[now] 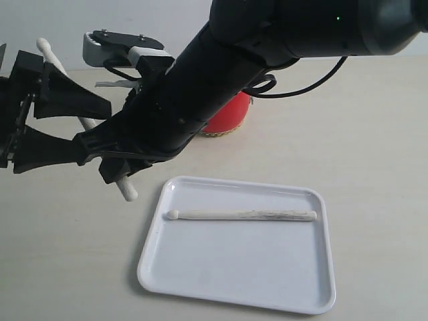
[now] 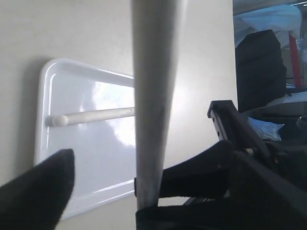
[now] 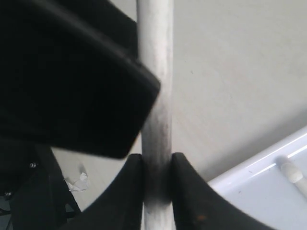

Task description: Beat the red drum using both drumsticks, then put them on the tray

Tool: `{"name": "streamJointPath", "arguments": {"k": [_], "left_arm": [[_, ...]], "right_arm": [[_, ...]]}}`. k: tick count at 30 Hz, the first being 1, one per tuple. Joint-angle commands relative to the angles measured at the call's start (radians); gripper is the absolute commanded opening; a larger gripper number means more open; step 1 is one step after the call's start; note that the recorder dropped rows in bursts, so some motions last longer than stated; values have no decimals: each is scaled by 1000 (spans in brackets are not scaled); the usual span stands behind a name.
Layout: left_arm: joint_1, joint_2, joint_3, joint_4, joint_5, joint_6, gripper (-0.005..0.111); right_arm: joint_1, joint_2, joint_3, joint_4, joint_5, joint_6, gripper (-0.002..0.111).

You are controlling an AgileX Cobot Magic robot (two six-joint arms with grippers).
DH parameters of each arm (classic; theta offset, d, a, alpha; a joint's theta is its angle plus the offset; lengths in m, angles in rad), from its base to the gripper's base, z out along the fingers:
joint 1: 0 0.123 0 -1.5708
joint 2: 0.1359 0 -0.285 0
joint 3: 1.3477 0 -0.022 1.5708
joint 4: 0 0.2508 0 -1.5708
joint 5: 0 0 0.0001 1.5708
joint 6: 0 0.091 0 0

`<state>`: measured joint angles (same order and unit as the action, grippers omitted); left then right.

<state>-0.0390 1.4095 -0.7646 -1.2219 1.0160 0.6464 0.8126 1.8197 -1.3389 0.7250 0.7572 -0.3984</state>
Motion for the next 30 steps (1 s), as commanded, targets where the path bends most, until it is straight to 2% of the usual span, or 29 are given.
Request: {"name": "streamJointPath", "arguments": {"k": [1,6,13,17,19,22,23,27,30], "left_arm": [[3,2,4,24,10,-4,99],[7,0,4,67,44,0,98],[70,-39,4,84,108,51,98],[108,-65,4,90,110,54,98],[112,-68,4,94,110,56,98],[112,-66,4,96,108,60,98],[112,-66,4,96,108,61,98],[112,-66,4,96,108,78,98],[112,-66,4,96,108,78,98]], "right_arm": [[2,-2,-5,0,-11,0,0],[-4,-2,-5,-42,-29,4,0],[-89,-2,-5,-176,83,5,0],[-129,-2,-5,-406,193,0,0],[-132,-2,-5,-542,275,0,0],[-134,-2,-5,-650,411,-17,0],[-134,-4,-5,-666,463,-33,0],[-134,-39,9,-673,464,-95,0],[-134,-98,46,-600,464,-156,0]]}}
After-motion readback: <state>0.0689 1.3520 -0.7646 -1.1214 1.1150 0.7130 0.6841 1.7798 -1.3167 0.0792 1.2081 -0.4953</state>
